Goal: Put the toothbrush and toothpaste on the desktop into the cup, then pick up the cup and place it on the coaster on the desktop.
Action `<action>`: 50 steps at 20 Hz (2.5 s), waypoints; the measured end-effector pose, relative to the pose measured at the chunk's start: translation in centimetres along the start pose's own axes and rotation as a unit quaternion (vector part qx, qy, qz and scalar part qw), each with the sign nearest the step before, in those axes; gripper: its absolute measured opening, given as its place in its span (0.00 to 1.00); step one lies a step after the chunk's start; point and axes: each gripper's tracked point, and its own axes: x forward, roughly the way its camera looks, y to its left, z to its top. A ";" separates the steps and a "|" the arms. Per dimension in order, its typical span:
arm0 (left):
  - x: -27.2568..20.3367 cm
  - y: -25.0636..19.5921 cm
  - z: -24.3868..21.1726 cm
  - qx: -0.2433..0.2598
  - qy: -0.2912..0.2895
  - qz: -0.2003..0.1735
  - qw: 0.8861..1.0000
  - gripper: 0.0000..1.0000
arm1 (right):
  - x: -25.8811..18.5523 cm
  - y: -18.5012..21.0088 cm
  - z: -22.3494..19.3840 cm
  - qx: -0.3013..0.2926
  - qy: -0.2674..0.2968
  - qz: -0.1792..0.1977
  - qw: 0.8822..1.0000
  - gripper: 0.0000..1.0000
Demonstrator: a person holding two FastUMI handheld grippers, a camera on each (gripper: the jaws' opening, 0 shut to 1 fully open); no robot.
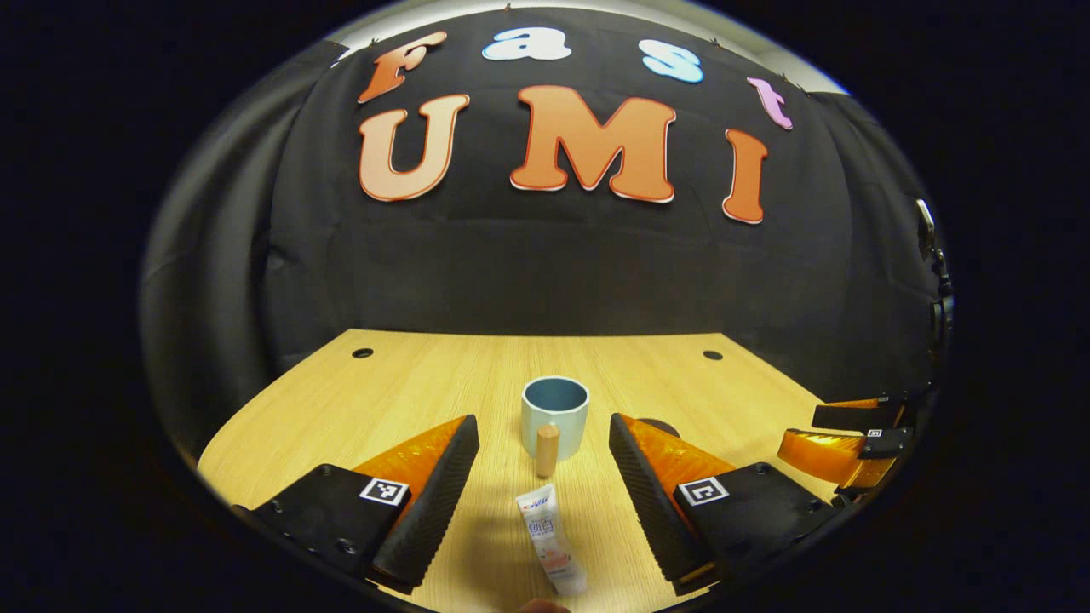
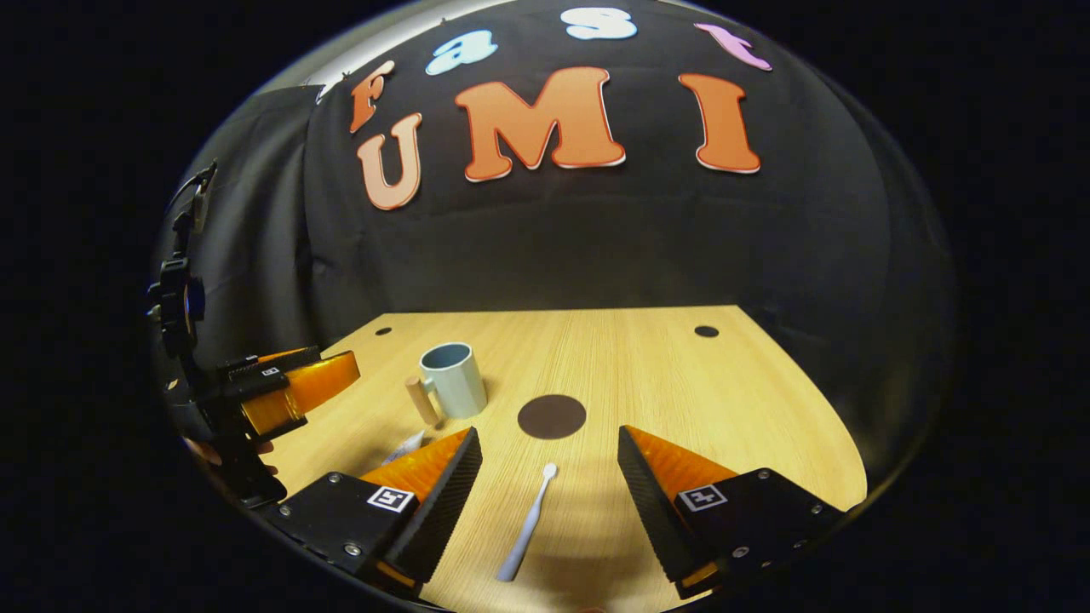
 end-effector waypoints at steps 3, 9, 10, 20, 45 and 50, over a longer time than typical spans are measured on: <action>0.4 -0.1 -1.2 0.014 0.043 -0.004 0.999 0.99 | 0.5 0.3 -0.9 -0.002 0.043 0.004 0.999 0.96; 2.0 -0.5 -5.3 0.009 0.150 -0.006 0.989 1.00 | 1.3 1.0 -2.8 0.015 0.114 0.021 0.993 0.93; 2.3 -0.6 -5.7 0.007 0.173 -0.008 0.985 1.00 | 1.5 0.7 -3.1 0.016 0.122 0.017 0.992 0.92; 2.2 -1.2 -8.4 -0.024 0.326 -0.024 0.945 1.00 | 2.3 1.1 -6.6 0.041 0.226 0.025 0.973 0.84; 2.4 -2.1 -11.6 -0.052 0.384 -0.032 0.921 0.26 | 4.8 2.2 -11.5 0.055 0.337 0.014 0.940 0.60; 1.6 -1.5 -10.0 -0.051 0.365 -0.034 0.929 0.26 | 5.2 2.1 -13.0 0.030 0.361 -0.004 0.932 0.46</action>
